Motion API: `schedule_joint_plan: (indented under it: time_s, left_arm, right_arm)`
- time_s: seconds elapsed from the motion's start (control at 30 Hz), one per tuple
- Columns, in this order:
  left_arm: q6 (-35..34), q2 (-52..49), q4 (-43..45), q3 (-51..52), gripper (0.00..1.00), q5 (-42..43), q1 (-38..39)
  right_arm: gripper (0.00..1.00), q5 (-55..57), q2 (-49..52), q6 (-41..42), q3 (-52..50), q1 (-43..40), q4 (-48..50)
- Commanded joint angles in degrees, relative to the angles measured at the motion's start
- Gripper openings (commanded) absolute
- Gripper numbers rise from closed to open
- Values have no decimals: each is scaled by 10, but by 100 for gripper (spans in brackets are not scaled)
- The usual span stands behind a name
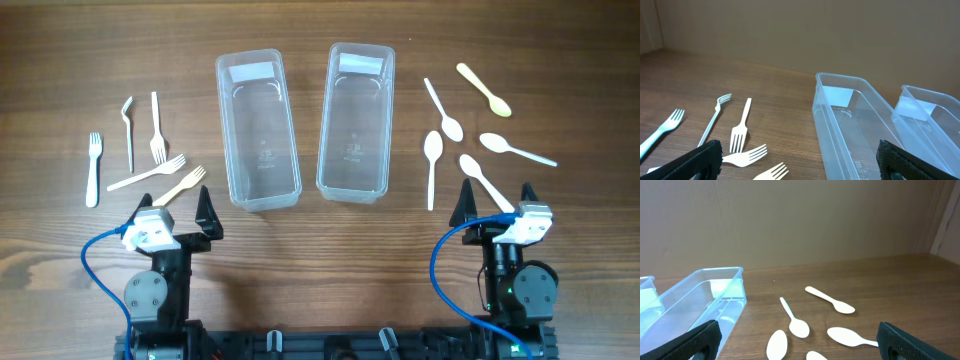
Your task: Pack container
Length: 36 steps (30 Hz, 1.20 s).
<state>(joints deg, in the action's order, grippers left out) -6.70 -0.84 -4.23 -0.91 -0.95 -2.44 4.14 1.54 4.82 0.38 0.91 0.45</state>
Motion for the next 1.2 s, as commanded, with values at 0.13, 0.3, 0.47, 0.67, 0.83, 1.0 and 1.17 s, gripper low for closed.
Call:
schedule_joint_plan:
  time_s: [0.13,0.3,0.47,0.67,0.83,1.0,1.17]
  left_arm:
    - [1,-1,2,5,100,5,-3]
    - [1,-1,2,5,100,5,-3]
    - [1,-1,2,5,100,5,-3]
    - [1,-1,2,5,100,5,-3]
    - [1,-1,2,5,100,5,-4]
    - [1,-1,2,5,100,5,-3]
    - [1,-1,2,5,100,5,-3]
  right_arm:
    - [100,10,-2,-3,-1,-2,5]
    - [100,10,-2,-3,-1,-2,5]
    - [100,10,-2,-3,-1,-2,5]
    - [100,10,-2,-3,-1,-2,5]
    - [100,10,-2,-3,-1,-2,5]
    - [100,-66,-2,49,10,-2,-3]
    - [100,10,70,27,171,-2,-91]
